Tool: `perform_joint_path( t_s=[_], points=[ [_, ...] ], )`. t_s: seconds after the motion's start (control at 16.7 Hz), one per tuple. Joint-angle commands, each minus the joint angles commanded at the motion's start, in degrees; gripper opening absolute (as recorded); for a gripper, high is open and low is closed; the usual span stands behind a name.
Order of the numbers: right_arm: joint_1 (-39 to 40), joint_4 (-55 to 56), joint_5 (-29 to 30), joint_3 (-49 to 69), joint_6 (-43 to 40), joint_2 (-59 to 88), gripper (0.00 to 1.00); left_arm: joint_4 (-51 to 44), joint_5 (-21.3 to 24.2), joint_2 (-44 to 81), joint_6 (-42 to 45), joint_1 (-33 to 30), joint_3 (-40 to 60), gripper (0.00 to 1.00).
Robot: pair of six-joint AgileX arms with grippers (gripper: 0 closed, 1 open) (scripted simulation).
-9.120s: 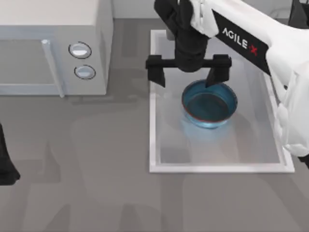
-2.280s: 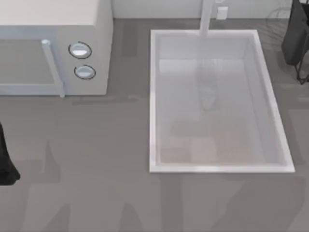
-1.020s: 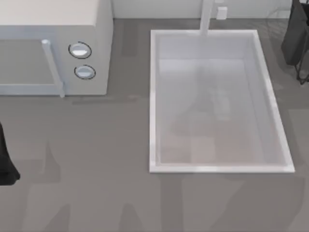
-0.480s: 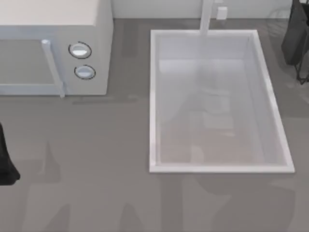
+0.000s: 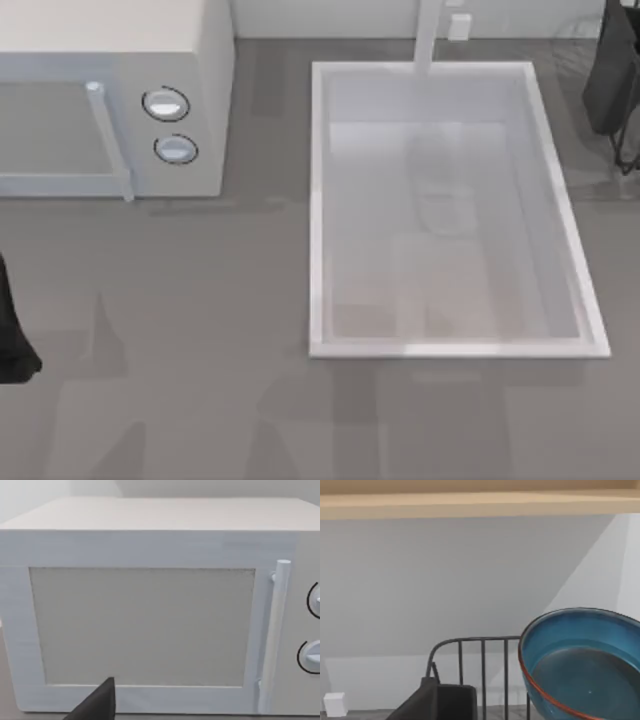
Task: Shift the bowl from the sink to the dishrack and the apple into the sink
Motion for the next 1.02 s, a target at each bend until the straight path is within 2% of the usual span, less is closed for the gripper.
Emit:
perform_joint_path(
  t_s=[0.6,0.84,1.02],
  points=[
    [9.2,-22.2,7.5,-27.5,-0.8,-50.7,1.0,0.0,0.0,0.0,0.0,0.0,0.0,1.0],
    [11.7,-27.0,9.1,-33.9,-1.5,-61.7,1.0,0.0,0.0,0.0,0.0,0.0,0.0,1.0],
    [12.2,-27.9,9.4,-35.1,-1.6,-63.7,1.0,0.0,0.0,0.0,0.0,0.0,0.0,1.0]
  ],
)
